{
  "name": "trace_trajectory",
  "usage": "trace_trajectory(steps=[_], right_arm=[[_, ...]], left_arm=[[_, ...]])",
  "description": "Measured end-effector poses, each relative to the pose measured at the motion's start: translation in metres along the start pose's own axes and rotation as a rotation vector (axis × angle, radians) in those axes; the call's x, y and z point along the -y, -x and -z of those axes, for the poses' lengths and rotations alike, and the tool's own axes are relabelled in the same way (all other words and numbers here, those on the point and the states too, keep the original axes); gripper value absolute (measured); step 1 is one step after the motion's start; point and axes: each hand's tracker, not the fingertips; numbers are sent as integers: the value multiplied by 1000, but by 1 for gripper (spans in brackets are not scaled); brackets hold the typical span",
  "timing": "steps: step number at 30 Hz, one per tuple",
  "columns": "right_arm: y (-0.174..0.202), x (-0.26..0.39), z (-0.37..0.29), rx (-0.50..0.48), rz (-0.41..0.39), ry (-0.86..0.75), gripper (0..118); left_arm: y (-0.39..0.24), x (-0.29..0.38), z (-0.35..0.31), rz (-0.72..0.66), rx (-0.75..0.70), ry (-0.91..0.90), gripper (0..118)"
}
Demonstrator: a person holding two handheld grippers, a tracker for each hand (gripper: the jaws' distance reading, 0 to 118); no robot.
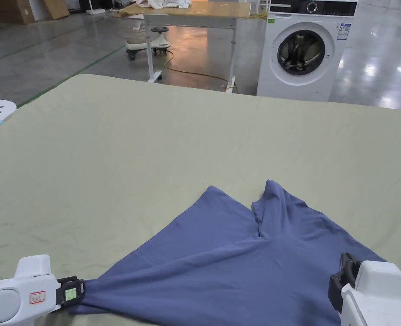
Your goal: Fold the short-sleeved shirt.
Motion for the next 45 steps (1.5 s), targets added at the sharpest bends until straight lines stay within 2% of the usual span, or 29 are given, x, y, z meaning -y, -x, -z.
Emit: trace_trajectory(steps=[3,5,7,8,11,12,13,15,16,17,18,22,25,27,29,31,32,33,35,36,37,38,39,40,45], right_arm=[[-1,2,8,2,-9,29,0],[-3,2,16,-3,-13,41,0],[-7,-3,32,-4,-16,63,0],[-11,-6,42,-10,-14,76,0],[-27,-26,82,-30,4,111,1],[-34,-34,101,-50,6,140,5],[-40,-42,120,-65,1,186,16],[-50,-56,159,-91,-11,273,56],[-56,-61,179,-112,-9,321,69],[-58,-64,196,-119,-15,357,78],[-61,-66,213,-130,-26,381,80],[-63,-64,259,-195,-114,464,80],[-62,-52,281,-221,-93,578,80],[-60,-43,291,-234,-114,637,79],[-57,-37,295,-238,-144,629,78],[-58,-40,298,-227,-122,637,77],[-56,-41,299,-221,-118,637,73],[-54,-42,297,-217,-128,626,59],[-47,-43,295,-222,-196,590,27],[-41,-45,292,-232,-209,583,5],[-36,-44,289,-221,-211,581,5],[-30,-44,285,-173,-271,576,5],[-24,-45,280,-173,-325,563,4],[-16,-48,266,-181,-345,527,4],[-36,-78,222,-124,-159,413,4]], left_arm=[[-11,2,-1,54,-43,-18,45],[-14,1,-2,64,-60,-27,35],[-24,2,-3,107,-37,-39,3],[-28,3,-3,101,-7,-37,2],[-26,5,-4,113,-37,-44,1],[-24,5,-6,106,-35,-48,1],[-21,4,-9,88,-30,-52,1],[-19,5,-15,82,-21,-63,1],[-17,5,-16,84,-23,-68,1],[-15,4,-16,85,-21,-72,1],[-13,4,-18,79,-9,-80,1],[-9,3,-22,68,6,-96,1],[-9,2,-22,69,7,-96,1],[-10,1,-23,80,4,-97,1],[-10,2,-22,92,1,-100,1],[-10,1,-23,94,2,-101,1],[-9,1,-23,92,2,-102,1],[-9,2,-22,90,2,-104,1],[-9,2,-22,87,1,-107,1],[-8,3,-21,84,0,-110,1],[-7,3,-19,83,0,-117,1],[-7,3,-18,82,-3,-130,1],[-7,2,-18,81,-5,-148,1],[-8,2,-18,81,-7,-161,1],[-14,-7,-28,76,1,-204,1]])
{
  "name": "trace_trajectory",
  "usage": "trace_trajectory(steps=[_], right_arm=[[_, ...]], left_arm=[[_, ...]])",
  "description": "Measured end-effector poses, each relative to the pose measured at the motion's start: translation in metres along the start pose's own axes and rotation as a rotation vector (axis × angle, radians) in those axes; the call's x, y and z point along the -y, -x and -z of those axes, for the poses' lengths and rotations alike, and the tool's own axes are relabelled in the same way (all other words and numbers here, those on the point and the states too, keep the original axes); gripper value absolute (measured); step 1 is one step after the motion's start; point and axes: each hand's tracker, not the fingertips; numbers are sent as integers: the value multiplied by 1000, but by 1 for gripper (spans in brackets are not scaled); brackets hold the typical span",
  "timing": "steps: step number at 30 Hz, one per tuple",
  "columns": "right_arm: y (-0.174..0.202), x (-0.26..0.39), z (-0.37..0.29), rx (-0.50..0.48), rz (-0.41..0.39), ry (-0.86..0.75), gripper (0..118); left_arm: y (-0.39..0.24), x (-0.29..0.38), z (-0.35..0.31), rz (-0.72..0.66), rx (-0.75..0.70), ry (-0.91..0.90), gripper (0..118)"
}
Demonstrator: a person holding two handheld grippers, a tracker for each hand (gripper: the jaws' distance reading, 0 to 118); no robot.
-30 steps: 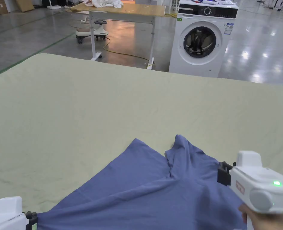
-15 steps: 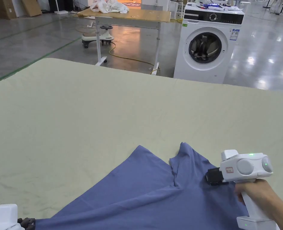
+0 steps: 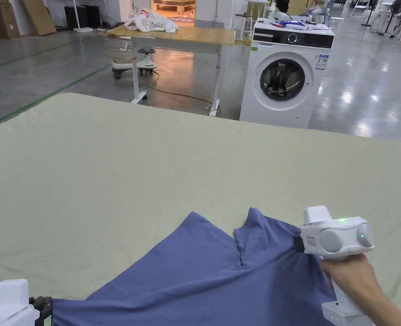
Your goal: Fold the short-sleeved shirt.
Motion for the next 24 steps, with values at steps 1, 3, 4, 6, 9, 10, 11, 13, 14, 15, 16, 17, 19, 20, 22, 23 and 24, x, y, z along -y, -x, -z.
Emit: trace_trajectory(steps=[1,3,4,6,9,10,11,13,14,15,16,17,19,20,22,23,24], right_arm=[[-5,-1,-14,13,10,-29,4],[-17,-3,-36,16,18,-73,4],[-21,-4,-49,28,20,-102,4],[-31,-7,-72,80,15,-153,4],[-54,-17,-109,85,66,-232,4],[-61,-21,-124,93,73,-265,4],[-69,-26,-136,112,71,-290,4],[-83,-36,-165,144,75,-359,4],[-90,-42,-178,159,79,-380,4],[-97,-48,-192,173,88,-403,4],[-103,-54,-204,185,98,-428,4],[-110,-59,-216,202,108,-456,4],[-122,-70,-234,232,126,-488,4],[-128,-76,-244,243,132,-500,4],[-136,-88,-261,279,134,-536,4],[-136,-92,-272,301,132,-562,4],[-139,-98,-280,322,138,-577,4]], left_arm=[[0,-5,-3,1,8,-16,1],[-2,-19,-10,0,31,-64,1],[-6,-26,-15,13,39,-81,1],[-12,-45,-22,45,51,-128,1],[-22,-78,-32,75,79,-211,1],[-26,-92,-35,74,91,-227,1],[-29,-105,-39,79,108,-248,1],[-38,-135,-44,98,122,-304,1],[-43,-149,-48,109,126,-317,1],[-49,-165,-52,120,135,-341,1],[-55,-179,-56,126,151,-370,1],[-60,-194,-60,124,159,-381,1],[-70,-223,-66,136,175,-409,0],[-80,-235,-72,145,177,-426,0],[-92,-263,-79,153,194,-448,0],[-97,-275,-83,157,200,-465,0],[-105,-287,-86,159,206,-471,0]])
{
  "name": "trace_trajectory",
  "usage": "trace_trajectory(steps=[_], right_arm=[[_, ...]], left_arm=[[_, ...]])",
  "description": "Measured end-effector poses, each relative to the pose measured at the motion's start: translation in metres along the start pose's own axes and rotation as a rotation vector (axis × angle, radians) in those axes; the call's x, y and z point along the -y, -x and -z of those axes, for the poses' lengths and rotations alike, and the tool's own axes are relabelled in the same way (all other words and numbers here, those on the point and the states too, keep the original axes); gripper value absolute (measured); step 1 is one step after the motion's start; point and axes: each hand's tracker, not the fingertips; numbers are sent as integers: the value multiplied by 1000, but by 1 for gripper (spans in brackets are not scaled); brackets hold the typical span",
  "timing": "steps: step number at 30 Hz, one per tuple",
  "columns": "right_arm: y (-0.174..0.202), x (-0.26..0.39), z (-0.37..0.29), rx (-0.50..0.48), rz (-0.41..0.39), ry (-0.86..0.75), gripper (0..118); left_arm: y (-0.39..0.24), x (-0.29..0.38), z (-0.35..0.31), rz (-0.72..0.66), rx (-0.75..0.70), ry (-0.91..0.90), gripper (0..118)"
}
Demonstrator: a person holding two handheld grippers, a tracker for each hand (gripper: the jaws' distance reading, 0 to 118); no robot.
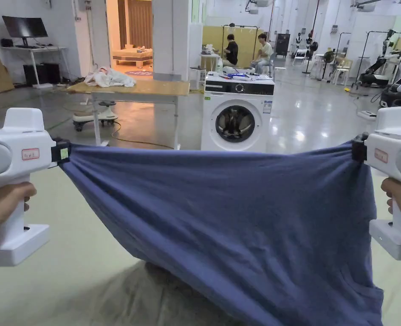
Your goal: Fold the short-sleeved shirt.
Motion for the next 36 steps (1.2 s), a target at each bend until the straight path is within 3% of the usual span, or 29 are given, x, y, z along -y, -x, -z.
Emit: trace_trajectory(steps=[6,10,13,17,31,36], right_arm=[[-18,-54,0,35,54,-46,4],[-25,-87,11,52,33,-80,4],[-30,-107,28,58,45,-100,4],[-28,-131,50,59,41,-103,4],[-27,-182,130,101,-18,-165,4],[-25,-175,146,98,2,-172,4]], left_arm=[[-22,-70,18,60,-1,-54,0],[-23,-111,32,84,-19,-79,0],[-12,-140,46,22,23,-100,0],[-10,-170,62,69,-10,-119,0],[-29,-215,111,124,-56,-192,0],[-34,-208,126,127,-85,-203,0]])
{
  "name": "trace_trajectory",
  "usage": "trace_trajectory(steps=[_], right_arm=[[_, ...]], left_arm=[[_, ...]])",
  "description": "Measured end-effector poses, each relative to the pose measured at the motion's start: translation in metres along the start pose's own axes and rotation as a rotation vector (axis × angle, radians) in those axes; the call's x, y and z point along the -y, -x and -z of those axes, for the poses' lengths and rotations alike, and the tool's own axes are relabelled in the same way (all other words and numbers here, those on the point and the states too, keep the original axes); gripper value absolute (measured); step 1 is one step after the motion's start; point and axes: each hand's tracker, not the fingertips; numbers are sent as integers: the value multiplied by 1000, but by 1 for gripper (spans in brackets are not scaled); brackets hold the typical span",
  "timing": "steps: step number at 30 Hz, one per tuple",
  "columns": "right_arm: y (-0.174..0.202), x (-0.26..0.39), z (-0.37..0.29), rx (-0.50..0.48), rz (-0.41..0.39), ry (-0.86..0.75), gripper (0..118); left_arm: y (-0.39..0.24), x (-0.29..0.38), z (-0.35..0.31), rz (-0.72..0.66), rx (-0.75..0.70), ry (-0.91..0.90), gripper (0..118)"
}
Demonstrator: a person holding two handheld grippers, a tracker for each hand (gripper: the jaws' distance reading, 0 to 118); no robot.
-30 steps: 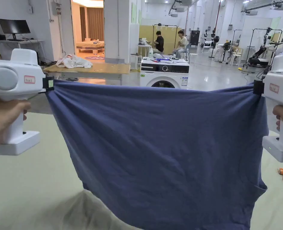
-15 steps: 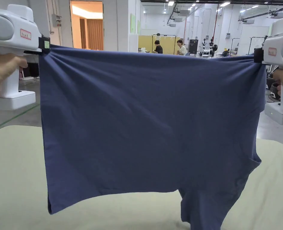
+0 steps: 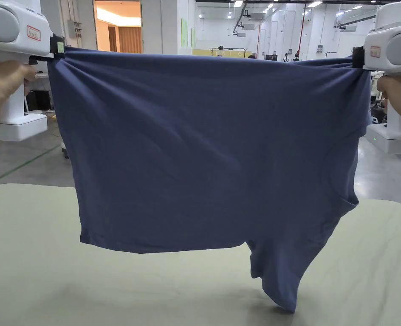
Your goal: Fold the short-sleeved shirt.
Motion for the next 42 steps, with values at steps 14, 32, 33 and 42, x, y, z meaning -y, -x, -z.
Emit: trace_trajectory(steps=[14,32,33,42], right_arm=[[10,106,-60,-9,-56,114,4],[0,210,-274,-43,-112,194,4],[0,215,-285,-51,-128,204,4],[8,290,-359,-109,-168,315,4]], left_arm=[[-7,129,-31,8,49,112,0],[21,238,-200,-3,117,123,0],[23,245,-210,-2,119,128,0],[42,334,-287,-100,116,251,0]])
